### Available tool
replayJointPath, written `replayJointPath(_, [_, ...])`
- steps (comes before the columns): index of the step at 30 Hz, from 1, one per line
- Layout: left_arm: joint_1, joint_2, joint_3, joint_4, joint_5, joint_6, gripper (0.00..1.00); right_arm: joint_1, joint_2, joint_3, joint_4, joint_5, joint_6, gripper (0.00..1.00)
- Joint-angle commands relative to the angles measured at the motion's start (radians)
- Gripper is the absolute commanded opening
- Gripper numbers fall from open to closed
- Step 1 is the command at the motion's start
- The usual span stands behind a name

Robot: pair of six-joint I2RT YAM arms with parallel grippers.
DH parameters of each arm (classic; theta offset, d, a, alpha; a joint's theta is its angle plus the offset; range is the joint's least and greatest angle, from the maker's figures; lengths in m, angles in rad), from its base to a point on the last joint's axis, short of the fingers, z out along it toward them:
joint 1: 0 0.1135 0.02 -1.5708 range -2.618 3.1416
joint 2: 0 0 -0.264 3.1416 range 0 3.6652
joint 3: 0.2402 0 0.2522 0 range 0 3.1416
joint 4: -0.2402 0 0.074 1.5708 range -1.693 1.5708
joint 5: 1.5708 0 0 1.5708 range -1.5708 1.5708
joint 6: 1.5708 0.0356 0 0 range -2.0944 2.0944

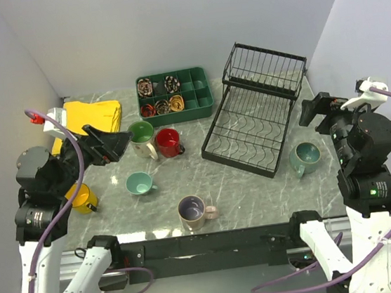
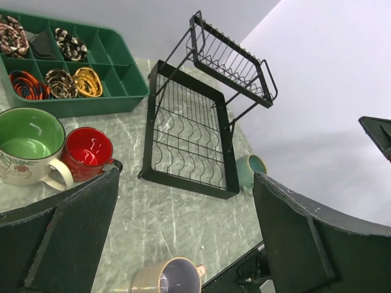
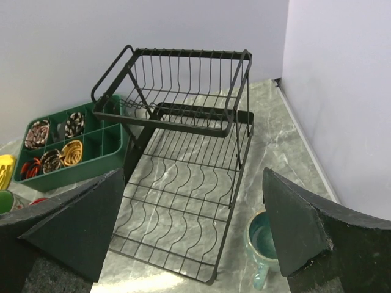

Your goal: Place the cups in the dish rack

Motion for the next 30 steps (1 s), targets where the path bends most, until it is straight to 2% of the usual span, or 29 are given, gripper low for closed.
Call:
replayJointPath(1, [0.004,-0.008,0.033,0.026,0.048,-0.007,0.96,-0.013,0.002,0.014,0.013,-0.037,-0.013,1.0])
replayJointPath(9, [-0.004,0.004,-0.019,-0.02,0.134,-0.022,0.96,-0.016,0.006,0.026,-0.005,-0.295,-0.104,1.0])
replayJointPath(12, [-0.004,-0.003,-0.046,-0.031,0.167,-0.031,0.96,-0.014,0.008,-0.012,-0.031,-0.558,-0.245,1.0])
replayJointPath(13, [-0.005,-0.005,-0.075,-0.028,0.181,-0.036,0.96,-0.014,0.006,-0.038,-0.075,-0.753,-0.35,1.0])
replayJointPath(14, [-0.01,-0.005,-0.089,-0.031,0.192,-0.045,0.96,-0.014,-0.001,-0.047,-0.102,-0.846,-0.386,1.0])
replayJointPath(17, [-0.036,0.0,-0.122,-0.085,0.197,-0.038,0.96,-0.014,-0.043,-0.13,-0.09,-1.018,-0.354,1.0])
replayJointPath(20, [-0.094,-0.005,-0.186,-0.122,0.159,-0.048,0.96,-0.014,-0.058,-0.217,-0.048,-1.062,-0.337,1.0])
replayJointPath(23, [-0.212,0.009,-0.267,-0.161,0.067,-0.077,0.96,-0.017,-0.054,-0.257,-0.056,-1.078,-0.34,1.0])
replayJointPath(24, [-0.296,0.024,-0.281,-0.18,0.031,-0.088,0.96,-0.017,-0.058,-0.27,-0.051,-1.091,-0.342,1.0])
replayJointPath(26, [-0.384,0.044,-0.313,-0.23,-0.115,-0.132,0.96,-0.019,-0.077,-0.31,-0.021,-1.109,-0.33,1.0])
replayJointPath(27, [-0.463,0.07,-0.321,-0.246,-0.165,-0.148,0.96,-0.02,-0.081,-0.323,-0.002,-1.103,-0.308,1.0])
replayJointPath(30, [-0.601,0.14,-0.352,-0.264,-0.283,-0.212,0.96,-0.039,-0.09,-0.354,0.019,-1.108,-0.305,1.0])
